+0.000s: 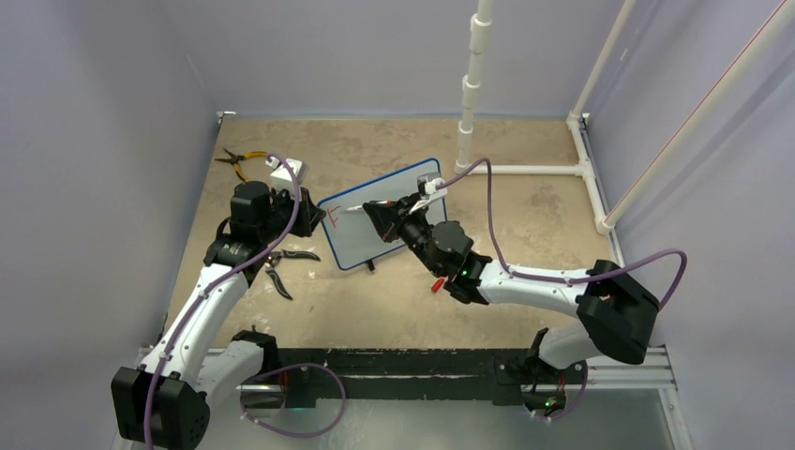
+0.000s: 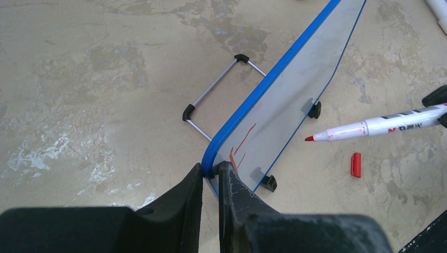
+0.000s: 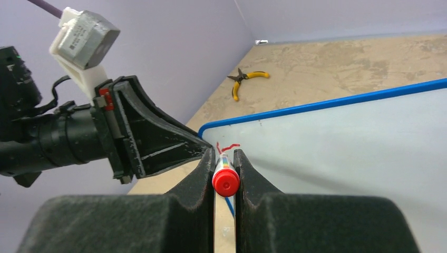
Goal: Write a sentence on the whiteboard
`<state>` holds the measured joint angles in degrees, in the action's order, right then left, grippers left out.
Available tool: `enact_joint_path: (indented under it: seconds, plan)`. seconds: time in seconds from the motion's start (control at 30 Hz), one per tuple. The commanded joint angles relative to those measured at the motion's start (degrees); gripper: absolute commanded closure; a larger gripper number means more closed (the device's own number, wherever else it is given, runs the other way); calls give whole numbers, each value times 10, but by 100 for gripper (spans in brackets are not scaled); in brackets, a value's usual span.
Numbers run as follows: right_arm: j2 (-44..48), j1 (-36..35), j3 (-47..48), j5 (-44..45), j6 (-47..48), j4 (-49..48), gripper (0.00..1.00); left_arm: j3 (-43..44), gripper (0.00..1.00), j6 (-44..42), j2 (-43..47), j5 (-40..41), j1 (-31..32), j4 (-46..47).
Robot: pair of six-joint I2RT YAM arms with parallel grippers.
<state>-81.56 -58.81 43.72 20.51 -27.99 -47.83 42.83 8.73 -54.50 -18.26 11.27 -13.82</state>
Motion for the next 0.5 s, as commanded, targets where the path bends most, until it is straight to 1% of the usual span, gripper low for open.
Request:
enact_joint_path:
  seconds: [0.0,0.47]
  plan:
    - [-3,15,-2,-21,7,-11,100,2,100,-17,-1,5,-3,9]
    - [-32,26,11,-44,3,-18,100,1,100,-16,-3,0,-3,10]
